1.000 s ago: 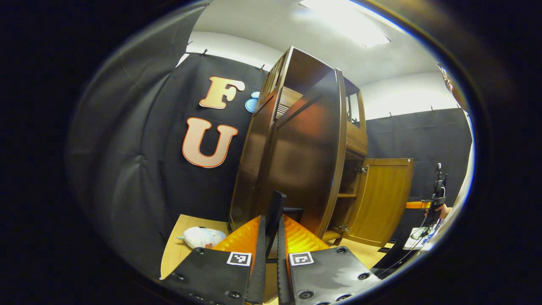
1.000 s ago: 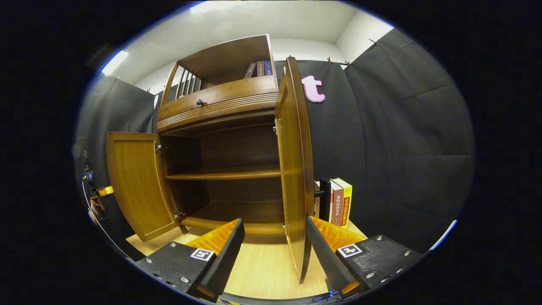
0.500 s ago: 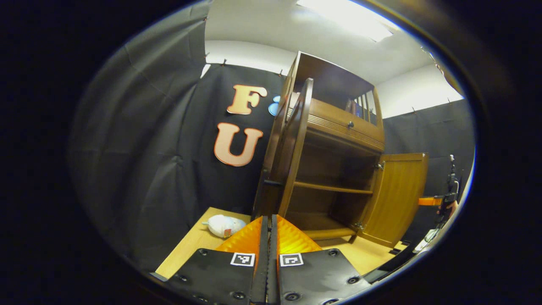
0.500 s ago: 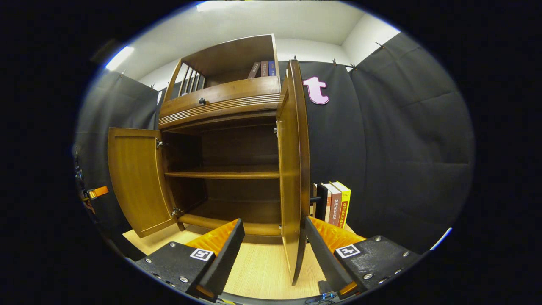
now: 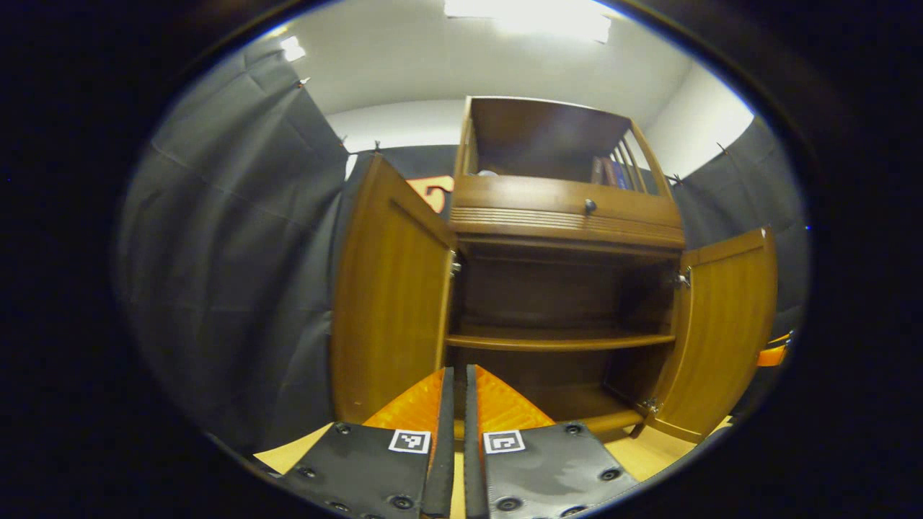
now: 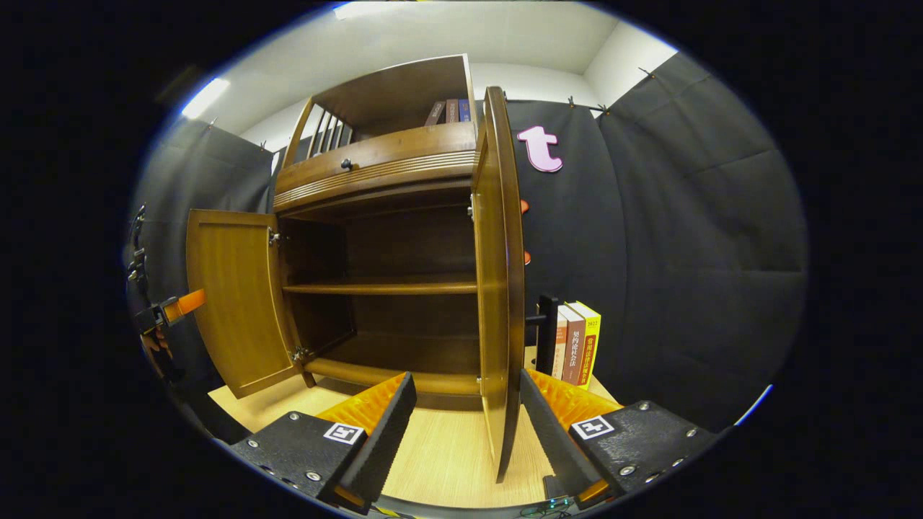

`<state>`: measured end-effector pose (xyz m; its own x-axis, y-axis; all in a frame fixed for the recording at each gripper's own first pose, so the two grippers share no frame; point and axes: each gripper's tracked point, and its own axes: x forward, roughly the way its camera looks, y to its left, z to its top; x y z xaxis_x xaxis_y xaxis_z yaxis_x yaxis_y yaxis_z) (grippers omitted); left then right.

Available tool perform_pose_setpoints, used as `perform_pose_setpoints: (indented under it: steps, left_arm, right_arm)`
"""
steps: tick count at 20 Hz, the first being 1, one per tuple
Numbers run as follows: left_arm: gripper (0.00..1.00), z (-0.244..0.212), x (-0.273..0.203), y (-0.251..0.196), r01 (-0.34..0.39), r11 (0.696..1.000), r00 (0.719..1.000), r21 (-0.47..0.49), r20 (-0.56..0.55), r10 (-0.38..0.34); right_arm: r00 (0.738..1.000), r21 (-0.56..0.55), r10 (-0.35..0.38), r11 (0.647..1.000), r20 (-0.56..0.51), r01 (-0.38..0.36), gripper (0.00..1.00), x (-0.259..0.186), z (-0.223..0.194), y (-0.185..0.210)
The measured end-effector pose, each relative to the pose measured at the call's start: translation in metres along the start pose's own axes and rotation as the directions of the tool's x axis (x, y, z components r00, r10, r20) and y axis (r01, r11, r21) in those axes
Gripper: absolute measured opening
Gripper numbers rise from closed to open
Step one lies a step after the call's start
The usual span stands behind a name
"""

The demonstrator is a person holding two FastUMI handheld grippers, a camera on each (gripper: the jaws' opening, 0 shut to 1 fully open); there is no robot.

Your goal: Open the right door of the double-door shoe cabinet with the right hand, and open the left door with the left hand.

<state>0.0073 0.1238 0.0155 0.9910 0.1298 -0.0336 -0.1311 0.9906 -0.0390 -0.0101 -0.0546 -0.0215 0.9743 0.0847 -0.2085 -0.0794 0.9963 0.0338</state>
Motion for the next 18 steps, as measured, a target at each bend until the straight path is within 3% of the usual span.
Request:
perform_pose_setpoints:
  steps: [1,2,4,7,11,12,13,14,16,18]
  left_arm:
    - [0.16,-0.004,0.005,-0.015,0.026,1.0,1.0,0.002,-0.013,-0.026]
    - [0.17,-0.006,0.008,-0.026,0.043,0.999,0.999,0.007,-0.021,-0.043]
    - [0.3,-0.011,0.013,-0.04,0.056,0.998,0.998,-0.006,-0.034,-0.056]
    - [0.58,-0.02,0.017,-0.047,0.046,0.998,0.996,-0.05,-0.068,-0.049]
    - [0.94,-0.032,0.023,-0.019,-0.034,0.998,0.994,-0.048,-0.108,0.028]
    - [0.97,-0.034,0.023,-0.014,-0.045,0.997,0.993,-0.059,-0.111,0.038]
    - [0.94,-0.035,0.025,-0.008,-0.053,0.996,0.992,-0.067,-0.114,0.045]
    - [0.94,-0.037,0.026,-0.005,-0.056,0.996,0.992,-0.068,-0.118,0.048]
    - [0.97,-0.035,0.026,0.005,-0.076,0.996,0.991,-0.048,-0.11,0.07]
    - [0.94,-0.029,0.026,0.009,-0.083,0.996,0.993,-0.02,-0.09,0.081]
  right_arm:
    - [1.0,-0.001,0.0,1.0,0.005,0.0,0.96,0.001,0.002,0.0]
    - [1.0,0.003,0.0,1.0,0.01,0.0,0.96,0.001,0.002,-0.001]
    - [1.0,0.021,0.005,1.0,0.024,-0.006,0.97,0.001,0.004,-0.001]
    - [1.0,0.034,0.015,0.999,0.014,-0.015,0.98,0.002,0.001,-0.003]
    - [1.0,0.033,0.009,0.999,-0.004,-0.009,0.98,0.004,0.0,-0.012]
    - [1.0,0.037,0.009,0.999,-0.005,-0.009,0.91,0.005,0.0,-0.013]
    - [1.0,0.04,0.007,0.999,-0.001,-0.007,0.91,0.005,0.002,-0.013]
    - [1.0,0.042,0.003,0.999,0.001,-0.003,0.98,0.005,0.002,-0.013]
    - [1.0,0.045,0.003,0.999,0.004,-0.003,0.98,0.005,0.003,-0.014]
    - [1.0,0.043,0.0,0.999,0.005,-0.001,0.98,0.005,0.005,-0.016]
